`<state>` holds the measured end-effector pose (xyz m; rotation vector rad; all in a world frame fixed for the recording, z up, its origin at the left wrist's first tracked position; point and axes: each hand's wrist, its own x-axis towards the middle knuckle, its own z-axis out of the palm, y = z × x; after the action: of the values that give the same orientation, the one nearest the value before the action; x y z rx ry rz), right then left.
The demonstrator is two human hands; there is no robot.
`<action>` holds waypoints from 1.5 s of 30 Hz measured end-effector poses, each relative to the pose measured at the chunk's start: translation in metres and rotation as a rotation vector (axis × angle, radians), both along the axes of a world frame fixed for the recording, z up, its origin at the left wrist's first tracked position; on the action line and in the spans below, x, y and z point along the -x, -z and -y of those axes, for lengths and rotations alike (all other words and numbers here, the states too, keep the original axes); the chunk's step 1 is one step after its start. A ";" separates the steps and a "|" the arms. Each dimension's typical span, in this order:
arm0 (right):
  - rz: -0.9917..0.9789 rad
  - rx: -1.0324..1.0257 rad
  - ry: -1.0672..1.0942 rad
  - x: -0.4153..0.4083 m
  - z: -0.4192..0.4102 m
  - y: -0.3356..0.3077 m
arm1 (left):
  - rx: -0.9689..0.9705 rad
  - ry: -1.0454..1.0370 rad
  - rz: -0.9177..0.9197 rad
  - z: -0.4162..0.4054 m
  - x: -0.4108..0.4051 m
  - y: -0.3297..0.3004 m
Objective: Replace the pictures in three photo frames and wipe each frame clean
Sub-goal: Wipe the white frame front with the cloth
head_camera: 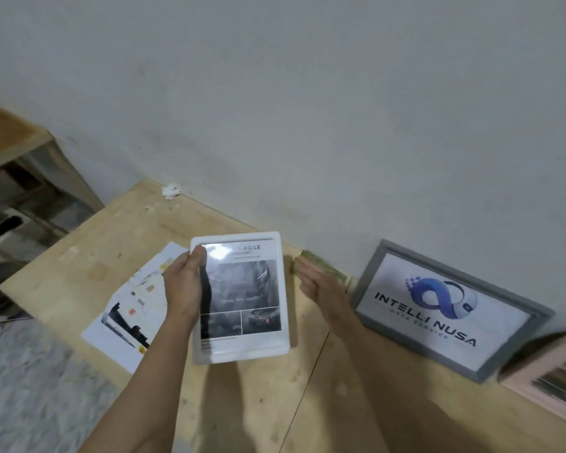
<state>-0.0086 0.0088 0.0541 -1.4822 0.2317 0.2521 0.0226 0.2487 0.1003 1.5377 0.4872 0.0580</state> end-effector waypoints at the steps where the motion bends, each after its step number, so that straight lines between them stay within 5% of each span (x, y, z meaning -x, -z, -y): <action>1: -0.017 -0.116 -0.007 0.017 -0.002 -0.010 | 0.000 0.020 0.007 -0.001 0.010 -0.008; 8: 0.019 -0.020 0.128 0.118 0.000 -0.081 | 0.033 0.225 0.080 0.023 0.067 -0.042; 15: -0.008 0.097 0.350 0.228 0.076 -0.116 | -0.038 0.723 0.042 0.110 0.116 -0.088; 21: -0.007 0.161 0.736 0.349 0.185 -0.135 | -0.154 1.207 0.058 0.240 0.175 -0.104; 29: -0.077 0.228 1.085 0.502 0.329 -0.111 | -0.165 1.572 0.081 0.473 0.286 -0.080; 38: -0.100 0.277 1.276 0.563 0.477 -0.054 | -0.351 1.724 0.104 0.683 0.342 0.005; 45: -0.155 0.471 1.346 0.549 0.544 -0.021 | -0.409 1.652 0.229 0.761 0.348 0.025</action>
<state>-0.5579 -0.5349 0.0752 -1.4492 1.3994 -0.8244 -0.3249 -0.5119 0.0755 1.8746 -1.1118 -0.9705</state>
